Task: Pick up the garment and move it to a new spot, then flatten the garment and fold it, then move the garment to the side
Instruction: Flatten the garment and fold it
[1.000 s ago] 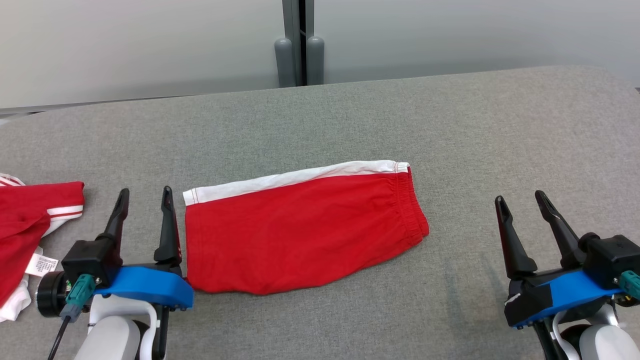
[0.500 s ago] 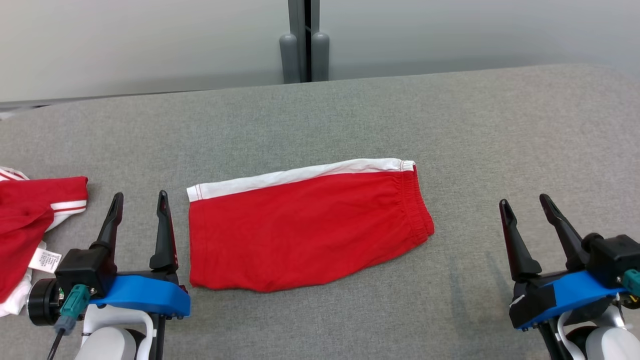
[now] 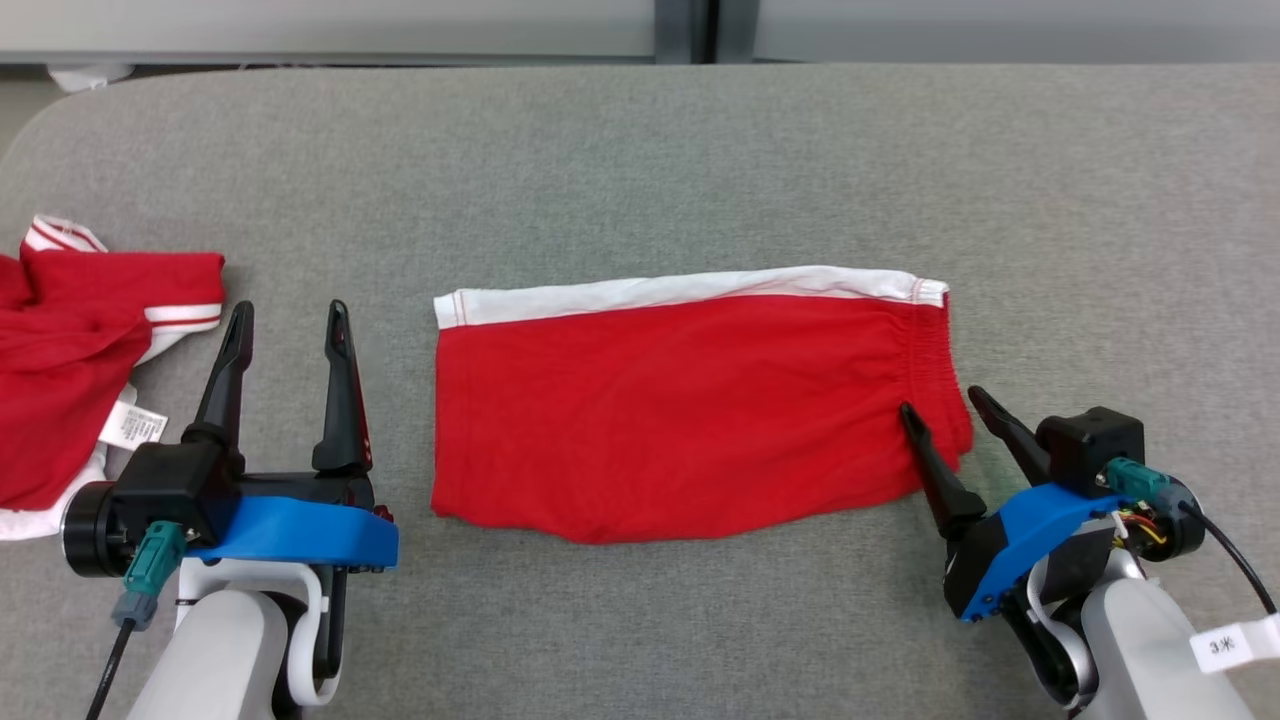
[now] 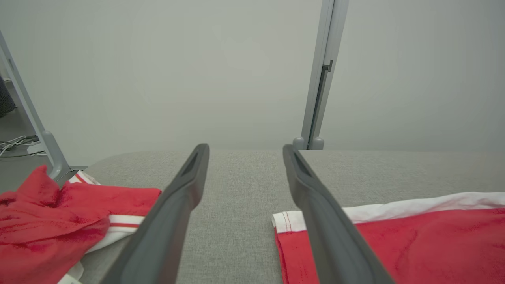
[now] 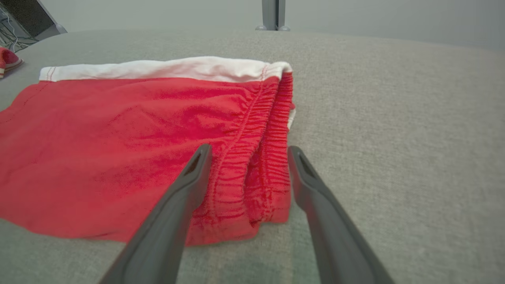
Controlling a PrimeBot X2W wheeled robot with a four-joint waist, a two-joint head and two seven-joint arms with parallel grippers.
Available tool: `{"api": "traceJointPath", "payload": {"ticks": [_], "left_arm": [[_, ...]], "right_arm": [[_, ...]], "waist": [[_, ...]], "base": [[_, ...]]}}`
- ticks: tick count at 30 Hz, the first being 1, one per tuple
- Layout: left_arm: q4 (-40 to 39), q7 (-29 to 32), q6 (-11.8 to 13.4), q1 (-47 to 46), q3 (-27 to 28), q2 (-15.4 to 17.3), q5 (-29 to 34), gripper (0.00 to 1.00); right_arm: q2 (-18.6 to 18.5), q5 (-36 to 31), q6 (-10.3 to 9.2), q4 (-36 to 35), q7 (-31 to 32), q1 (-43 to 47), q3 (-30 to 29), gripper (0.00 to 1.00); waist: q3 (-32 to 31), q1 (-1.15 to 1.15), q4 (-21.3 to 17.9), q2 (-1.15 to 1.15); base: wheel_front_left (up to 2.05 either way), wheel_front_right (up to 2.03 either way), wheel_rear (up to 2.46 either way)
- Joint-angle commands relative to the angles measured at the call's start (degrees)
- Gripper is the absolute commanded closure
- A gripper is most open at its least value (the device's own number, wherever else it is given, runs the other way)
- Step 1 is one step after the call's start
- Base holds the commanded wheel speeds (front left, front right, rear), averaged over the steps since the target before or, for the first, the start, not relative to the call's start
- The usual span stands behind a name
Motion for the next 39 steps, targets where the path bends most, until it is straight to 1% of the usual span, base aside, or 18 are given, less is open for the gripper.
{"api": "traceJointPath", "payload": {"ticks": [1,6,9,10,11,12,18,20,25,30,32,36,37,39], "left_arm": [[0.23,-0.52,-0.22,-1.29,-0.03,-0.2,0.44,0.0],[1.2,-1.47,-0.26,-1.8,-0.16,-1.02,0.47,0.0],[1.6,-1.97,-0.35,-1.97,-0.27,-1.45,0.45,0.0],[1.72,-1.98,-0.37,-1.98,-0.2,-1.51,0.51,0.0],[1.83,-2.03,-0.39,-1.98,-0.15,-1.59,0.55,0.0],[1.91,-2.18,-0.34,-1.96,-0.1,-1.71,0.62,0.0],[2.19,-2.51,0.02,-0.48,0.05,-1.73,0.95,0.0],[2.29,-2.51,0.13,-0.19,0.01,-1.73,0.94,0.0],[2.66,-2.54,0.62,0.7,0.05,-1.6,0.78,0.0],[2.31,-2.01,0.89,1.91,-0.05,-1.12,0.54,0.0],[2.05,-1.77,1.08,2.27,-0.14,-0.94,0.47,0.0],[1.61,-1.09,1.17,2.57,-0.47,-0.7,0.47,0.0],[1.57,-0.94,1.14,2.54,-0.63,-0.71,0.47,0.0],[1.44,-0.78,1.05,2.3,-0.94,-0.75,0.53,0.0]], "right_arm": [[-0.52,-0.12,0.0,2.12,0.04,-1.59,-0.54,0.0],[-0.09,-0.16,0.0,8.82,0.19,-3.25,-1.6,0.0],[0.39,1.9,0.02,10.53,0.82,-3.52,0.4,0.0],[0.34,2.48,0.04,10.73,0.55,-3.65,0.94,0.03],[0.31,3.17,0.07,10.76,0.18,-3.68,1.47,0.76],[0.41,3.94,0.07,10.76,-0.11,-3.7,1.78,1.0],[-0.73,7.34,-0.01,8.89,-4.03,-2.05,1.13,1.0],[-1.16,9.56,0.0,8.02,-5.36,-0.89,0.28,1.0],[-3.69,13.42,0.0,6.57,-6.22,2.47,-1.95,1.0],[-4.86,16.16,0.0,3.75,-4.33,3.84,-1.34,1.0],[-4.26,18.31,0.0,1.63,-2.89,3.4,-0.18,1.0],[-2.87,22.44,0.01,-3.14,1.23,1.46,3.86,1.0],[-2.97,22.73,0.01,-4.08,2.21,0.81,5.1,1.0],[-1.93,24.21,0.01,-5.15,4.02,-0.56,7.89,1.0]], "waist": [[1.34,-0.01,1.27,-0.01],[2.01,-0.01,2.03,-0.01],[2.18,-0.01,2.06,-0.01],[2.17,-0.01,2.0,-0.01],[2.13,-0.01,1.93,-0.01],[2.04,-0.01,1.79,-0.01],[0.4,-0.01,0.14,-0.01],[-0.27,-0.01,-0.39,-0.01],[-2.17,-0.01,-1.56,-0.01],[-3.62,-0.01,-2.7,-0.01],[-4.02,-0.01,-2.95,-0.01],[-4.62,-0.01,-3.0,-0.01],[-4.71,-0.01,-2.85,-0.01],[-4.73,-0.01,-2.43,-0.01]], "base": [[0.0,0.0,0.0],[0.0,0.0,0.0],[0.0,0.0,0.0],[0.0,0.0,0.0],[0.0,0.0,0.0],[0.0,0.0,0.0],[0.0,0.0,0.0],[0.0,0.0,0.0],[0.0,0.0,0.0],[0.0,0.0,0.0],[0.0,0.0,0.0],[0.0,0.0,0.0],[0.0,0.0,0.0],[0.0,0.0,0.0]]}}
